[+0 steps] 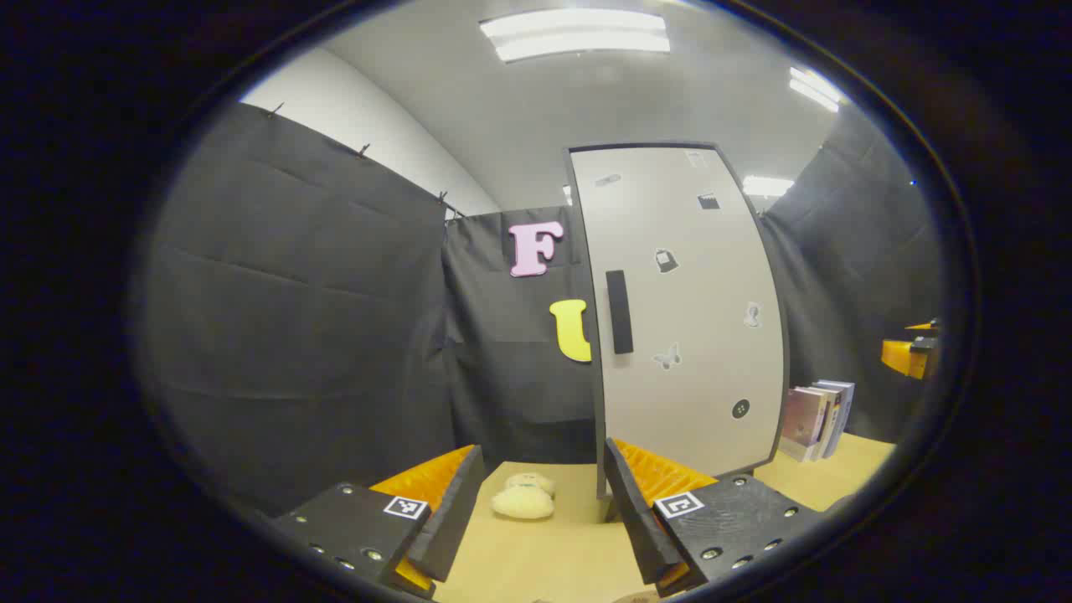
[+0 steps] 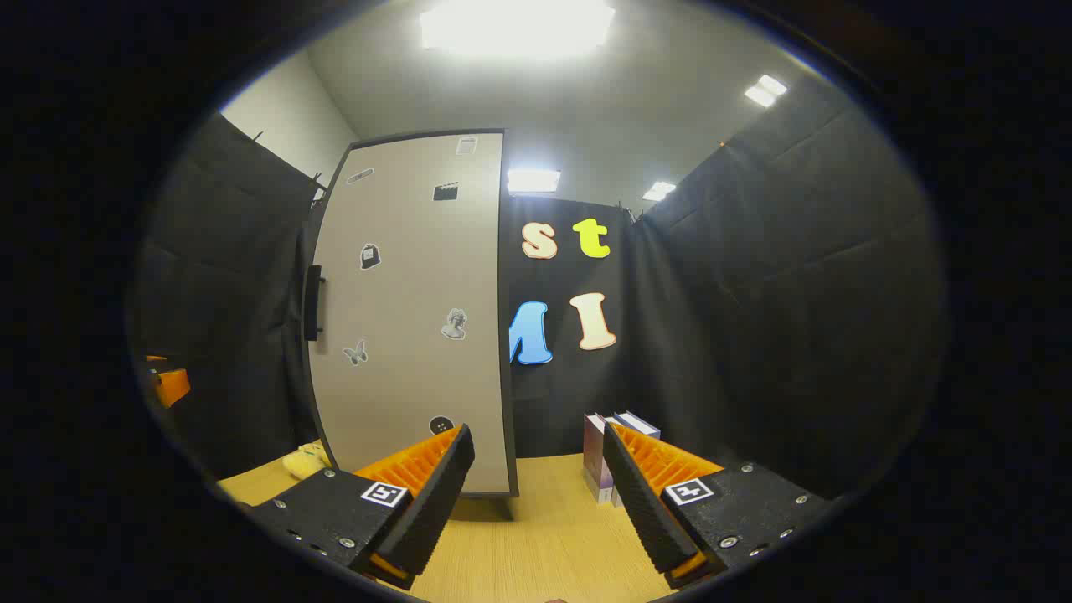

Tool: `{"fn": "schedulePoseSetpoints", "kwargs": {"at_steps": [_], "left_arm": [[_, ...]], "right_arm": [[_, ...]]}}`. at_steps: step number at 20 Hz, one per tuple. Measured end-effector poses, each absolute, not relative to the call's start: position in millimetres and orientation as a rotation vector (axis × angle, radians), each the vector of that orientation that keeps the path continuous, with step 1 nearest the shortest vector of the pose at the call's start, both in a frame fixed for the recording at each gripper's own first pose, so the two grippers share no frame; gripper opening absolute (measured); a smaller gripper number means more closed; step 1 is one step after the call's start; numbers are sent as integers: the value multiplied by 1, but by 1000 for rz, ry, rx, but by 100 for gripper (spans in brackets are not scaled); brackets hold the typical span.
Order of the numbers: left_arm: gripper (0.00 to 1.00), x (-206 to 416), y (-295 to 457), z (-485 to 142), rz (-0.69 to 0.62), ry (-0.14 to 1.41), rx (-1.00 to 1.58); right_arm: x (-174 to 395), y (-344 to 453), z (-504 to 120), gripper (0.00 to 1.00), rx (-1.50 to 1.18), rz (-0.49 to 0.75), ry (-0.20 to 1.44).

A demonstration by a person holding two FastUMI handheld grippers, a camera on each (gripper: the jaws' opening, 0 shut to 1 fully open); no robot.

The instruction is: Open the cabinet door with the right hand, grasp the bottle in the cabinet with the left hand and place it on the coaster, then close the cabinet door with the right hand.

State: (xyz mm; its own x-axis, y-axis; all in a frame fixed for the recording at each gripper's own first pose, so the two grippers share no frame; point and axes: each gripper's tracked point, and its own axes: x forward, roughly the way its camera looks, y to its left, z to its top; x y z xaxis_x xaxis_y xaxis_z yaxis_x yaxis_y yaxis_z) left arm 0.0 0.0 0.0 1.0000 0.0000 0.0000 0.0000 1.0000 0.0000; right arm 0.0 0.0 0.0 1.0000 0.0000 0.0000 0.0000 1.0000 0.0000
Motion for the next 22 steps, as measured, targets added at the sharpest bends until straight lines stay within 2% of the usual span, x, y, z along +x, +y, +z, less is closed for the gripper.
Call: {"fn": "schedulePoseSetpoints", "kwargs": {"at_steps": [3, 4, 6, 7, 8, 9, 15, 16, 17, 18, 19, 20, 22], "left_arm": [[87, 0, 0, 0, 4, 0, 2], [83, 0, 1, 0, 8, -4, 2], [82, 0, 2, 2, 8, -6, -5], [82, 0, 1, 0, 8, -6, -9], [87, 0, 2, 0, 9, -5, -12], [83, 2, 3, 0, 9, -3, -15], [83, 7, 4, -6, 9, 19, -27], [87, 9, 4, -8, 9, 20, -25], [87, 10, 4, -7, 9, 20, -22], [82, 10, 4, -7, 9, 19, -19], [83, 10, 4, -6, 8, 18, -17], [87, 10, 4, -6, 7, 17, -16], [87, 12, 4, -6, 7, 17, -19]], "right_arm": [[1, 0, 0, 96, 0, 2, -3], [1, 0, 1, 95, -1, 1, -5], [4, -1, 0, 95, -3, -2, -4], [5, 0, 1, 96, -2, -1, -2], [8, 0, 1, 96, -2, -1, -3], [10, 0, 2, 96, -4, -3, -4], [11, 1, 0, 96, 0, -7, 2], [11, 1, -1, 96, 0, -7, 3], [12, 1, -1, 96, 0, -8, 4], [12, 1, -2, 95, 1, -9, 4], [13, 2, -2, 96, 4, -9, 5], [13, 2, -2, 96, 5, -10, 6], [15, 3, -3, 96, 5, -9, 8]]}}
